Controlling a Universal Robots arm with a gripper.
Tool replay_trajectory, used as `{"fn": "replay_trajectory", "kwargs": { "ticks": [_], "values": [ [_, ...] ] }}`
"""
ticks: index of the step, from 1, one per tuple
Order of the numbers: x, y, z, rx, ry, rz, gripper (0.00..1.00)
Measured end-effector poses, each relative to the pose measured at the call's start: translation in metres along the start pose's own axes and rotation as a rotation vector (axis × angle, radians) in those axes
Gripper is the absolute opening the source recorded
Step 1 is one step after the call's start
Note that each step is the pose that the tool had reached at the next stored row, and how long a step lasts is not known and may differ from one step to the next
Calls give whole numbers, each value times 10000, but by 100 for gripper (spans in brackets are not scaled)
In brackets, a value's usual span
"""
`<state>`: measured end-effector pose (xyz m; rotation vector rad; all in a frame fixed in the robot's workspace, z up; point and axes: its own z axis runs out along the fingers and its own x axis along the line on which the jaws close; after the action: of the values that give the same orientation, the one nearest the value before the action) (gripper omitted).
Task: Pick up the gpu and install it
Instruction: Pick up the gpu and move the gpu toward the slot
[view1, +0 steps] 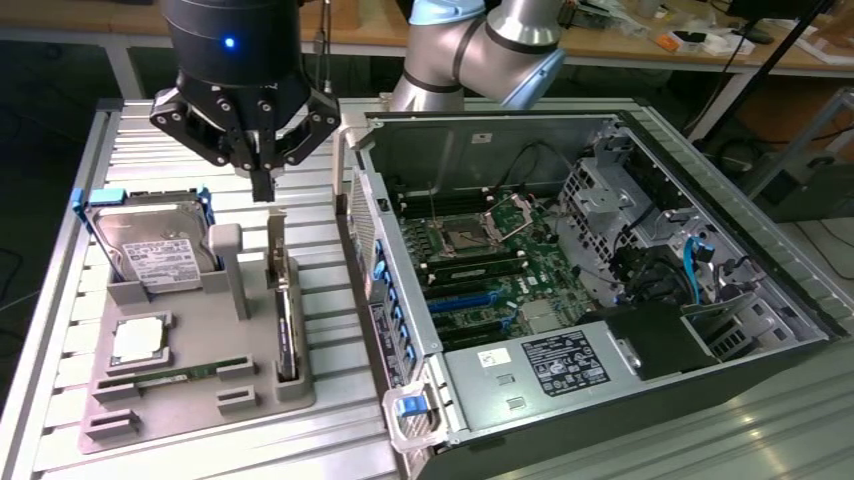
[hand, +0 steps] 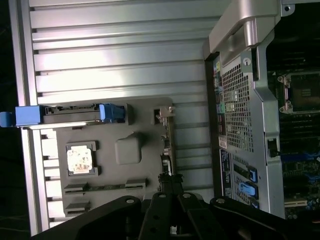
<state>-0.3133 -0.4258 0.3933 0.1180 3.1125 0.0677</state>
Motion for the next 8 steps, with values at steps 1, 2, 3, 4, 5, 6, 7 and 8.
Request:
{"fn": "replay_trajectory", "kwargs": {
  "ticks": [1,2,3,4,5,6,7,8],
  "values": [
    [-1,-20,-1,0,0,0,11],
    [-3,-40,-2,0,0,0,11],
    [-4,-52,-2,0,0,0,11],
    [-5,-64,-2,0,0,0,11],
    [-7,-83,-4,0,0,0,11],
    [-7,-97,-4,0,-1,0,11],
    [-8,-110,-5,0,0,0,11],
    [-11,-132,-6,1,1,-1,11]
  ]
}}
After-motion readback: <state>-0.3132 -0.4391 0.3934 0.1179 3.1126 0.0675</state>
